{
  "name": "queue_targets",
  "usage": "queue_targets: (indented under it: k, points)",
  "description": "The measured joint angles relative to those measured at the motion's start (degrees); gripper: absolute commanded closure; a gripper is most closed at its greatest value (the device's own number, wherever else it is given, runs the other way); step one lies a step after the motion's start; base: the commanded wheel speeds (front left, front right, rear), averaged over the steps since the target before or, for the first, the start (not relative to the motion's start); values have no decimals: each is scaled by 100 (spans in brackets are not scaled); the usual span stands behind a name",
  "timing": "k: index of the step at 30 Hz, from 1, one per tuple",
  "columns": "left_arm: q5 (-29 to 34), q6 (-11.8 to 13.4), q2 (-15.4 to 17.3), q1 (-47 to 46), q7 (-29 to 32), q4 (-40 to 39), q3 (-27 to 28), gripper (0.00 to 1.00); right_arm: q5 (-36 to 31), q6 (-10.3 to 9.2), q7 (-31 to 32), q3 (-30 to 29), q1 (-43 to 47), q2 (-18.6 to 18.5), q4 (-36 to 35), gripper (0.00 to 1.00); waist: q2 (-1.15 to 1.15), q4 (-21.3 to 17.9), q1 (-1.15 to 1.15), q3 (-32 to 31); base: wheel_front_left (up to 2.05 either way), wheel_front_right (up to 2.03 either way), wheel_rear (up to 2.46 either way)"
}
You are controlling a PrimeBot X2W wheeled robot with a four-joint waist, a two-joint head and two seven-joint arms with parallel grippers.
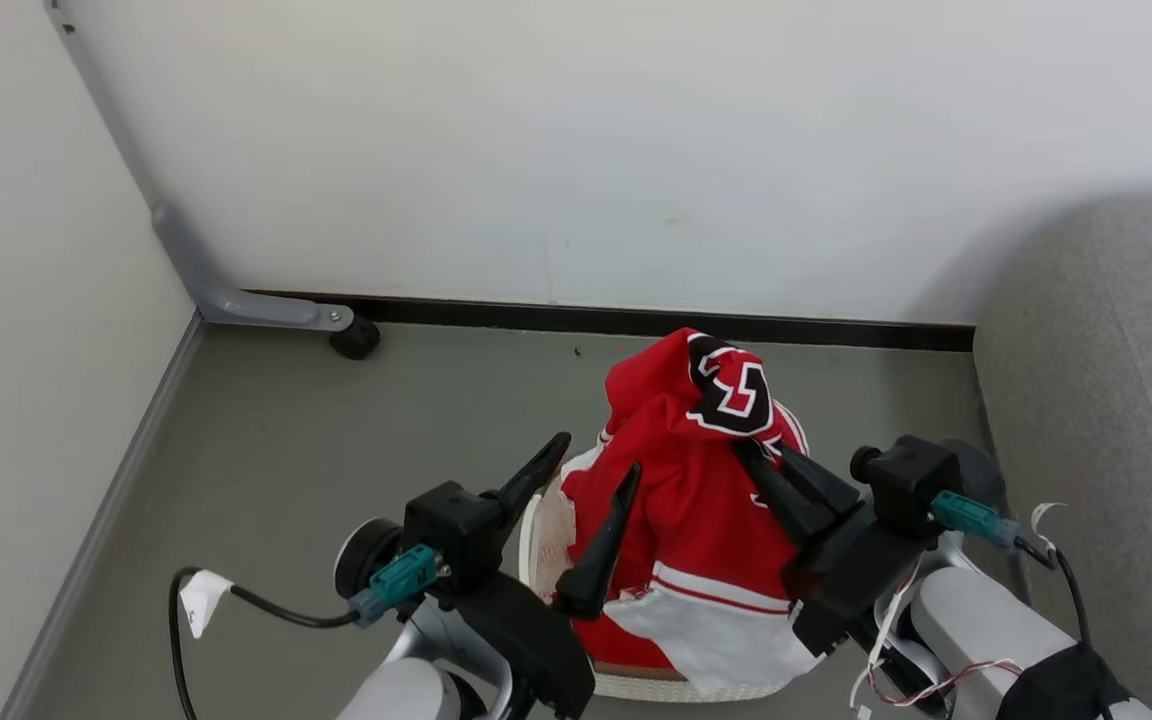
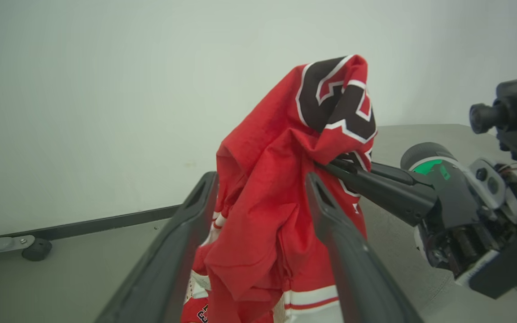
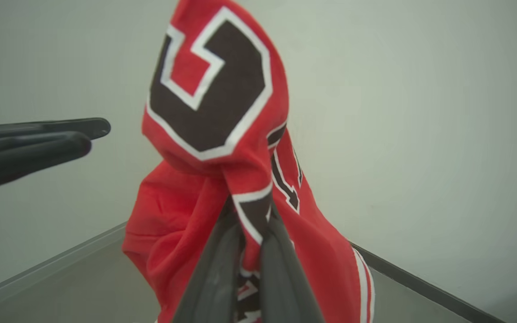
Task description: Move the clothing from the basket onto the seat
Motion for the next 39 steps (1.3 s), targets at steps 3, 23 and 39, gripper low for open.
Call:
queue_targets:
  k: [3,23,39]
  points:
    - [0,-75,12,70,-87,14,-24,0,-1,0,0,-45,82,-15,-27,100,0,-154,0,-9,0,0,0]
    - [44,-247,165,338,-580,177,-82,0,-138,0,0,-487,413,-444,-210,100,0,-1214,0,-43,0,0,0]
    - [54,-255,115,381,-757,269,-121,0,-323,0,0,-880,628,-603,-348,100,0,-1891,0,55,0,0,0]
